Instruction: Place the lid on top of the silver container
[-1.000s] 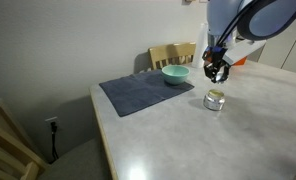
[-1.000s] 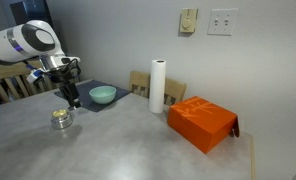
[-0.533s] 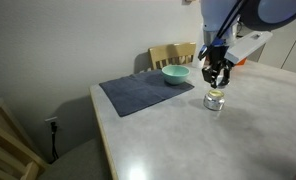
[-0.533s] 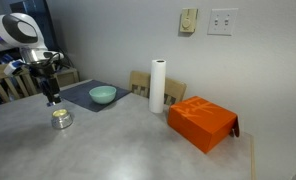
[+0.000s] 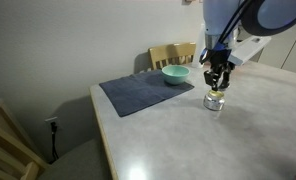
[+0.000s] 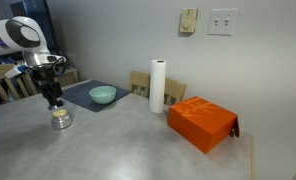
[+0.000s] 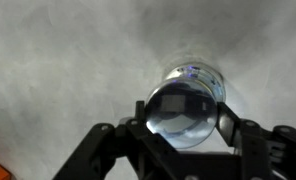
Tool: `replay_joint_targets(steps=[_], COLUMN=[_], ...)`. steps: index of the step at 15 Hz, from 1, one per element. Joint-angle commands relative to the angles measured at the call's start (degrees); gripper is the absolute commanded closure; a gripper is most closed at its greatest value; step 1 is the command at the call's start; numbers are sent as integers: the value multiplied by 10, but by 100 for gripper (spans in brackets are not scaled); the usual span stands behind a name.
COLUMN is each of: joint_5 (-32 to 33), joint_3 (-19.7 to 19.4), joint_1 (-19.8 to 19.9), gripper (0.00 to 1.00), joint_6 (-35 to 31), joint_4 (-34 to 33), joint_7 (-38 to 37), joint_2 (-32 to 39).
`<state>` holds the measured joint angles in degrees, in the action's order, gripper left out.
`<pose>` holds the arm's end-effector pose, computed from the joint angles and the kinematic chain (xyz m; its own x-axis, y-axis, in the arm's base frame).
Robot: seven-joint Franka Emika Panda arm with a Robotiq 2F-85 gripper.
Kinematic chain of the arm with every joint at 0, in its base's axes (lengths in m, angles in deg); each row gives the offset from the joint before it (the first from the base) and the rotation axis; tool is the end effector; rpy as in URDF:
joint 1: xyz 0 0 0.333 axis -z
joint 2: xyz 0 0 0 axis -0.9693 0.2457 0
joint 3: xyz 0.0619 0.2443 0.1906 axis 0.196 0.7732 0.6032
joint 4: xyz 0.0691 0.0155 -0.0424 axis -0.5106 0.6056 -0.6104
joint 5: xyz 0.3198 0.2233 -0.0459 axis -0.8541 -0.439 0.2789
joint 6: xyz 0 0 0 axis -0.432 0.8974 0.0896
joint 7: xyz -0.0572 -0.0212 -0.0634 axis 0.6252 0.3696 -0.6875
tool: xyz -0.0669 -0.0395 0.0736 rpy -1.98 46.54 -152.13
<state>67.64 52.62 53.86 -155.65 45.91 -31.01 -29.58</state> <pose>0.5327 0.2310 0.2318 0.9970 0.0674 -0.0389 0.0763 -0.9443 0.3201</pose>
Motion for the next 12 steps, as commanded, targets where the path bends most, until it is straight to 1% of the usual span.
replay_joint_targets(steps=[1, 4, 6, 8, 12], joint_5=[-30, -84, -111, -118, -101], joint_3=[17, 31, 35, 32, 23], joint_1=[29, 47, 53, 52, 44], gripper=[56, 56, 56, 56, 56], joint_6=[-27, -40, -42, -44, -48], joint_4=[4, 1, 2, 3, 4], joint_7=[69, 154, 185, 192, 185], joint_2=[12, 22, 24, 25, 26])
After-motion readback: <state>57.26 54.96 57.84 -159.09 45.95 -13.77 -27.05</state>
